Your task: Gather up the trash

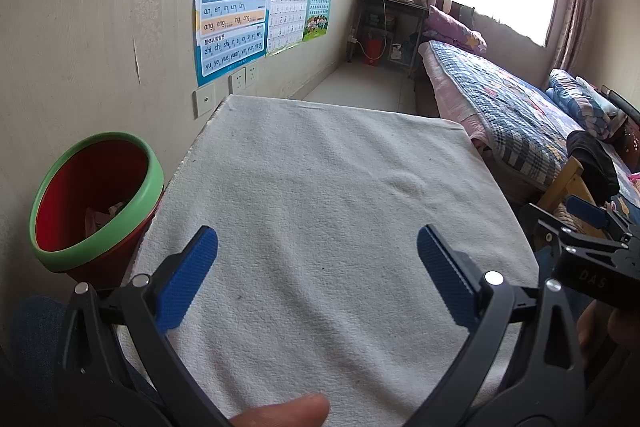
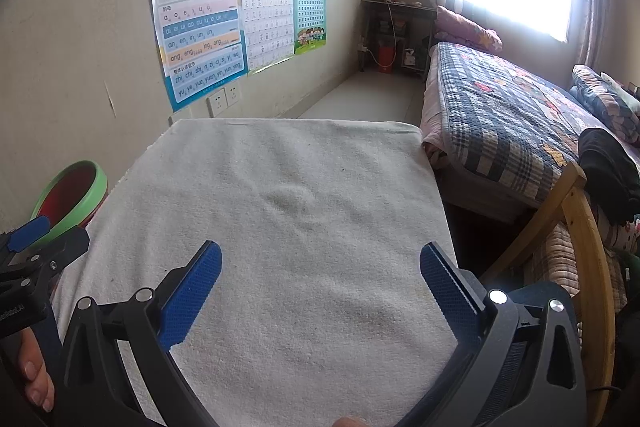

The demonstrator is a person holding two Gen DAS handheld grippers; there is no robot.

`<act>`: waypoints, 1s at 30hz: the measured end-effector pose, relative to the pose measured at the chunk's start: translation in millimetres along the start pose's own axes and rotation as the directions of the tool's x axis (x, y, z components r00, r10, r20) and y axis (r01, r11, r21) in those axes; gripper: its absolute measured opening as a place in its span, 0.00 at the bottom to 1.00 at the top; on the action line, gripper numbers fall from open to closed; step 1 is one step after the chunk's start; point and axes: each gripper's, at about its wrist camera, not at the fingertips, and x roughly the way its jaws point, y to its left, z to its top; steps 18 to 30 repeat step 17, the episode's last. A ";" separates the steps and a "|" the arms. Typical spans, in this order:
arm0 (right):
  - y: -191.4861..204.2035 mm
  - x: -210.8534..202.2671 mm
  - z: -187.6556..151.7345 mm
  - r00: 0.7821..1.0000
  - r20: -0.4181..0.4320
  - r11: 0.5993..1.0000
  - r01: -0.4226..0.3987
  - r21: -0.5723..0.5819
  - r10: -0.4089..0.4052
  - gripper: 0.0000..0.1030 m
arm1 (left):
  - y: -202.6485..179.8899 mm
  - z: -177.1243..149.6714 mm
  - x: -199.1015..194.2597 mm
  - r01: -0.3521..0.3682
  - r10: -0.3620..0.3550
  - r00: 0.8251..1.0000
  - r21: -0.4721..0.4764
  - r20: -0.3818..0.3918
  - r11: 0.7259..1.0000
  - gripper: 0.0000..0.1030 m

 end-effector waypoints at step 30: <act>1.3 0.3 0.1 1.000 -0.004 1.000 -0.001 0.001 0.002 0.93 | -2.4 -2.0 0.3 -0.017 0.017 1.000 0.007 0.004 1.000 0.95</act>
